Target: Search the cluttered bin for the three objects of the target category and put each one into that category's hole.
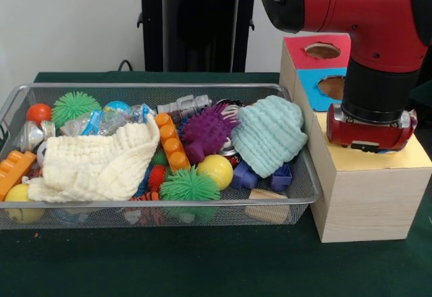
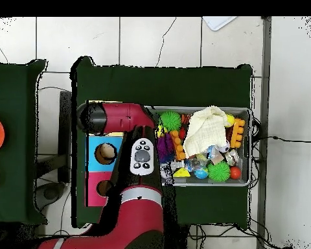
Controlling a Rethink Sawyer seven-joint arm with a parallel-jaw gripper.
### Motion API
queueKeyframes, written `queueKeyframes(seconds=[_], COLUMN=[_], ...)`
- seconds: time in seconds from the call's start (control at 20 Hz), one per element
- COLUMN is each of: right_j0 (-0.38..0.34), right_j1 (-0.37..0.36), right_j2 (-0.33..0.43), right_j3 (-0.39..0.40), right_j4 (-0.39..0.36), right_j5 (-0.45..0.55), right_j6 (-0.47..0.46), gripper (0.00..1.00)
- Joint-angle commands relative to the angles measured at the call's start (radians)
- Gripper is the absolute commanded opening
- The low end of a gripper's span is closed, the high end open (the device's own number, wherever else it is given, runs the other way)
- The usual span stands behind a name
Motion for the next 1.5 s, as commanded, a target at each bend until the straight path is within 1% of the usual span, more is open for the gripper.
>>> queueKeyframes(seconds=[0.05,0.25,0.65,0.8,1.1,1.15,1.35,1.5], right_j0=[-0.141,-0.148,-0.172,-0.172,-0.184,-0.185,-0.193,-0.199], right_j1=[0.240,0.235,0.196,0.192,0.181,0.179,0.167,0.163], right_j2=[-0.044,-0.035,0.010,0.010,0.028,0.030,0.042,0.050], right_j3=[0.014,0.021,0.063,0.067,0.072,0.072,0.080,0.084], right_j4=[-0.151,-0.152,-0.163,-0.171,-0.180,-0.186,-0.179,-0.181], right_j5=[-0.258,-0.259,-0.261,-0.262,-0.235,-0.229,-0.190,-0.188], right_j6=[0.045,0.043,0.021,0.029,0.018,0.015,0.002,0.003], gripper=[1.00,1.00,1.00,1.00,1.00,0.00,0.00,0.00])
